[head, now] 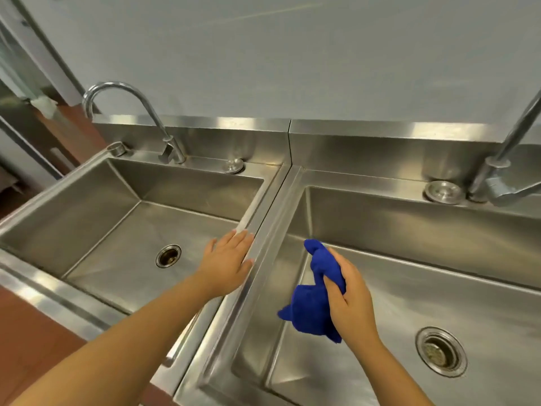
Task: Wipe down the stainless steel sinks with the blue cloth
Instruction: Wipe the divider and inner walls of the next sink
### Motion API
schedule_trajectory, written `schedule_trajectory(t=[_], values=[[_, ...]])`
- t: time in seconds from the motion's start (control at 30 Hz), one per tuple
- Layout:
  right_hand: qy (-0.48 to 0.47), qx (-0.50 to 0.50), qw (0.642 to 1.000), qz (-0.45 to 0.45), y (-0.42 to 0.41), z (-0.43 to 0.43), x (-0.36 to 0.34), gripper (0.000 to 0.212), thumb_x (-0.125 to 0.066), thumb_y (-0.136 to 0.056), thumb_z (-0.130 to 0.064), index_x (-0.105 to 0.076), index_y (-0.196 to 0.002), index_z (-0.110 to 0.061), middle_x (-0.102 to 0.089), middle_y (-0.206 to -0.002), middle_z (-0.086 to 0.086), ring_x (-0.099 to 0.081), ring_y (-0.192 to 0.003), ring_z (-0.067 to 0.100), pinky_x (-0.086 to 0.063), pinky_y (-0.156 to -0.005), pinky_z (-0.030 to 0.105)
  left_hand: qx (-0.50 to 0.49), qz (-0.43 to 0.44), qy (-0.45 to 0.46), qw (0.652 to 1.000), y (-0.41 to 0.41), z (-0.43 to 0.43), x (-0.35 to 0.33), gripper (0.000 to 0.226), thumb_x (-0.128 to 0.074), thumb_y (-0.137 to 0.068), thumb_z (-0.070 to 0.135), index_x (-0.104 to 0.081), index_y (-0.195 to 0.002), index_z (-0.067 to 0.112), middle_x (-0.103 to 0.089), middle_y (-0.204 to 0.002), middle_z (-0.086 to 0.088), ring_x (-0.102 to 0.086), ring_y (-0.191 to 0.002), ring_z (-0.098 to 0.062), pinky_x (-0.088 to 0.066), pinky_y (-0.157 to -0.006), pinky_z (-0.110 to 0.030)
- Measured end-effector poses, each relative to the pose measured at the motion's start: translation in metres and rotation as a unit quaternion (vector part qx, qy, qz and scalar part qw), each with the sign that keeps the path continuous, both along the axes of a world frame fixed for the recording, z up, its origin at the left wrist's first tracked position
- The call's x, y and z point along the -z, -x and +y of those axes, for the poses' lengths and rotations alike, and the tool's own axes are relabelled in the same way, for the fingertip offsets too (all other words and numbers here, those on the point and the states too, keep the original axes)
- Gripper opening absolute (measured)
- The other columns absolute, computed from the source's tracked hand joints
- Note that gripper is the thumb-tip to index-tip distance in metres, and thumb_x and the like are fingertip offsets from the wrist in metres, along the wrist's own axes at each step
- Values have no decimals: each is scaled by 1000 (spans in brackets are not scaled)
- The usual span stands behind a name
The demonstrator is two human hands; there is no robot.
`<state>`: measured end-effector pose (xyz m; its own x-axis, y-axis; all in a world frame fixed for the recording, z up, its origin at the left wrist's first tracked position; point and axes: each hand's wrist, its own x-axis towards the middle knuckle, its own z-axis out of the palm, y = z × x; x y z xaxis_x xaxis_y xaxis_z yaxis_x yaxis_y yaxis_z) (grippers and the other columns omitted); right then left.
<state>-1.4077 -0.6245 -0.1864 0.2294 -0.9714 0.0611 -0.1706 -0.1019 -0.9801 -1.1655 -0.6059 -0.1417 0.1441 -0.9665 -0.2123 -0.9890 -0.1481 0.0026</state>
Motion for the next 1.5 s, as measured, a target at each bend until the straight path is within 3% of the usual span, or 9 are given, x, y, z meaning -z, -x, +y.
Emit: schedule_trajectory(t=[0.17,0.37,0.6,0.73,0.87,1.03,1.23,1.37,1.5], values=[[-72,21,995,-67,-6,4,22,39,-44,-99,-4,-58,-124,-31,-64,-119,-21,-63,-105,3,-51,-84,18,50,0,-43,998,-15,-36,18,57,-26,-103,40,-6,-154,24,-3,-162,5,2,-149,-16,-1,-118,-43],[-127,81,983,-108,-21,-22,56,32,-48,-95,-26,-53,-124,-38,-63,-110,-33,-59,-103,-9,-43,-83,17,95,-29,-56,994,-13,-80,40,56,-26,-104,37,-5,-154,25,-3,-162,5,3,-148,-16,2,-118,-43],[-182,85,970,-135,-54,-52,101,38,-48,-98,-11,-50,-120,-41,-61,-116,-23,-57,-102,-10,-43,-91,18,131,-70,-52,988,-21,-150,54,54,-25,-104,34,-7,-154,23,-5,-162,3,1,-149,-17,-2,-119,-44],[-187,99,964,-159,-64,-75,121,34,-46,-98,-10,-56,-120,-33,-69,-107,-14,-65,-99,6,-50,-92,39,108,-76,-54,990,-18,-188,73,55,-24,-104,35,-6,-155,24,-4,-162,3,2,-149,-18,-1,-118,-44],[-169,105,963,-183,-70,-103,120,37,-46,-98,-6,-51,-105,-42,-61,-92,-42,-57,-92,-17,-44,-74,4,81,-62,-32,994,-21,-222,94,56,-22,-104,38,-3,-155,25,-1,-162,3,6,-148,-18,1,-118,-45],[-150,94,967,-184,-82,-140,124,40,-47,-98,-9,-48,-116,-45,-56,-105,-45,-52,-104,-19,-39,-81,-1,77,-16,23,997,-30,-248,117,53,-19,-104,40,-6,-154,30,3,-162,5,6,-148,-16,2,-119,-43],[-128,110,965,-203,-113,-197,126,41,-46,-99,-18,-41,-120,-52,-50,-126,-32,-45,-119,-12,-34,-100,9,69,62,78,993,-38,-250,126,57,-15,-94,40,-18,-151,37,-4,-161,12,1,-147,-6,7,-117,-33],[-139,55,964,-219,-145,-228,133,41,-44,-101,-26,-34,-121,-60,-41,-125,-42,-40,-116,-21,-33,-99,9,73,86,83,990,-41,-256,129,53,-18,-96,37,-19,-148,40,-5,-160,12,1,-147,-4,5,-120,-36],[-192,71,943,-261,-158,-234,154,36,-44,-101,-26,-44,-134,-38,-52,-133,-18,-49,-119,-4,-38,-100,16,70,106,88,988,-43,-256,130,50,-22,-97,34,-23,-147,41,-5,-159,16,-1,-147,-2,5,-119,-33]])
